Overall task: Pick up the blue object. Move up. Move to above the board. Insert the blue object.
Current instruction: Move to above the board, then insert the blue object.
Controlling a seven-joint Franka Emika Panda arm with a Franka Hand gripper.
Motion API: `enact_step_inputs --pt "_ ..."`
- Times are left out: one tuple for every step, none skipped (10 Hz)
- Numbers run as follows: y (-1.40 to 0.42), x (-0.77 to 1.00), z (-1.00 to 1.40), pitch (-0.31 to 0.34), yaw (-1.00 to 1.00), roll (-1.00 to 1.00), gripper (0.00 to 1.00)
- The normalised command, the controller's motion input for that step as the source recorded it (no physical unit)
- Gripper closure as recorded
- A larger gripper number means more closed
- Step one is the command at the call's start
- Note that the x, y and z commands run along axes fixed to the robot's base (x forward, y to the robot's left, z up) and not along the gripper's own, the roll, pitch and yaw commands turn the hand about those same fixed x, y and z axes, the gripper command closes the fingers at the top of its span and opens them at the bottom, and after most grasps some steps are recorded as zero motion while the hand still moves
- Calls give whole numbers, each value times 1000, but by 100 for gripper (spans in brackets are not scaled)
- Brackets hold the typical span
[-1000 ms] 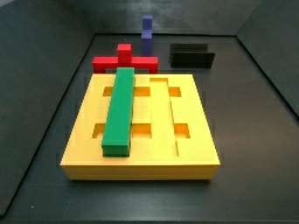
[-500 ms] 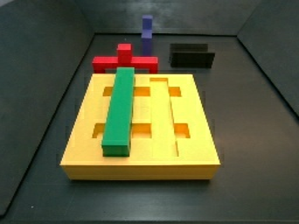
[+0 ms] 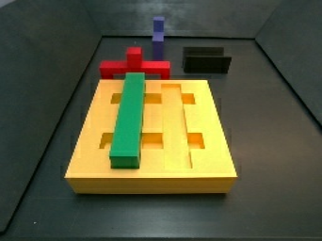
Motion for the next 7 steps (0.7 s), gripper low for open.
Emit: enact_step_inputs --pt "-1400 596 169 161 8 4 100" --pt "-1400 611 175 146 4 -10 100" --pt "-1400 632 177 144 4 24 100" --pt "-1400 684 186 155 11 33 100" --pt "-780 430 108 170 9 57 100" --pt "-316 230 51 167 9 82 100" --pt "23 0 -123 0 0 -7 100"
